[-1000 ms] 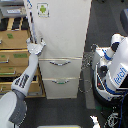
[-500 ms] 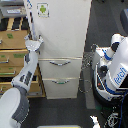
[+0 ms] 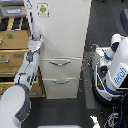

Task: Opening the fridge

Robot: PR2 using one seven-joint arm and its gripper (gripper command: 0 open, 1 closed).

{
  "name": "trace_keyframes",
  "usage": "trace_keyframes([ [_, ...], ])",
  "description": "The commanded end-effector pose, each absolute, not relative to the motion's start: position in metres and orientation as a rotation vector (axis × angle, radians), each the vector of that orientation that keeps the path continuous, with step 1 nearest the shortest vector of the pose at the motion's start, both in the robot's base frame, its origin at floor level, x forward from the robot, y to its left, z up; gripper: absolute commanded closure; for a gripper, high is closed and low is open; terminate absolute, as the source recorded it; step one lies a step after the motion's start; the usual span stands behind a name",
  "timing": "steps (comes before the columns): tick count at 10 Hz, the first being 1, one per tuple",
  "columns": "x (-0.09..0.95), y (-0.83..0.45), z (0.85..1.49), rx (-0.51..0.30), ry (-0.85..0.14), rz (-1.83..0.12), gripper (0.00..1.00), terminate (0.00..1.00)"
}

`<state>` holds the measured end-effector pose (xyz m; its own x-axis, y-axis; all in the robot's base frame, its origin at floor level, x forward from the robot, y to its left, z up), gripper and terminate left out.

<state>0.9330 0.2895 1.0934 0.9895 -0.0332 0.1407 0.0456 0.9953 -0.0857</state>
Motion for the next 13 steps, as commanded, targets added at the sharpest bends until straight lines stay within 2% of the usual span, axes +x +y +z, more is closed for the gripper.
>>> trace_keyframes([
  [1,0.929,0.306,1.058,-0.097,-0.126,-0.049,1.00,0.00],
  [8,0.909,0.307,1.054,-0.101,-0.104,-0.081,1.00,0.00],
  [13,0.769,0.273,1.137,-0.148,-0.178,-0.315,1.00,0.00],
])
